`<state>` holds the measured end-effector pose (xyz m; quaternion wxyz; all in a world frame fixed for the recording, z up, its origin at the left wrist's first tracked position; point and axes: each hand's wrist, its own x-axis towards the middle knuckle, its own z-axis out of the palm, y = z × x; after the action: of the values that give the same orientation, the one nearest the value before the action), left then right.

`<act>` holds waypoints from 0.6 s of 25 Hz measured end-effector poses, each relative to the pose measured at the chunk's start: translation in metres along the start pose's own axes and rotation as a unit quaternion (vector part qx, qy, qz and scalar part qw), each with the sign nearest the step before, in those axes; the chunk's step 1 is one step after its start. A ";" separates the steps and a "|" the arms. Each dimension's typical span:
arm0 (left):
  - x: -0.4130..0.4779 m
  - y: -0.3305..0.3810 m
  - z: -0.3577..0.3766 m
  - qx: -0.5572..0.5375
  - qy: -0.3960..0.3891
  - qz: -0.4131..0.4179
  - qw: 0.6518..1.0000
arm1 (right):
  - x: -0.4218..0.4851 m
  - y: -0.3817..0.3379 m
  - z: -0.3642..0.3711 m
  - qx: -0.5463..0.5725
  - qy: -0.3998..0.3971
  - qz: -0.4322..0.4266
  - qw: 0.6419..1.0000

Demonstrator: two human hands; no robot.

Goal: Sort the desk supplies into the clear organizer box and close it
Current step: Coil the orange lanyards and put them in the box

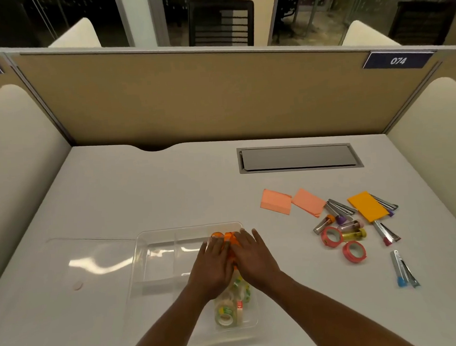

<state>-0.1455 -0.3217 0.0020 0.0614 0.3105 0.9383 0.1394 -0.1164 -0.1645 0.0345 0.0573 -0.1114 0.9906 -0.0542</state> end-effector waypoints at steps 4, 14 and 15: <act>0.005 -0.001 0.003 0.071 -0.084 -0.020 0.994 | 0.001 -0.001 -0.001 -0.054 -0.049 -0.021 0.997; 0.016 0.027 -0.028 0.060 -0.050 -0.102 0.992 | -0.016 0.011 -0.019 0.093 0.086 0.045 0.991; 0.016 0.033 -0.030 0.055 -0.034 -0.102 0.993 | -0.023 0.016 -0.020 0.099 0.106 0.061 0.988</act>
<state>-0.1458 -0.2935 0.0399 0.0897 0.2204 0.9688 0.0696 -0.1000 -0.1415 0.0546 -0.0344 -0.0385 0.9858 -0.1600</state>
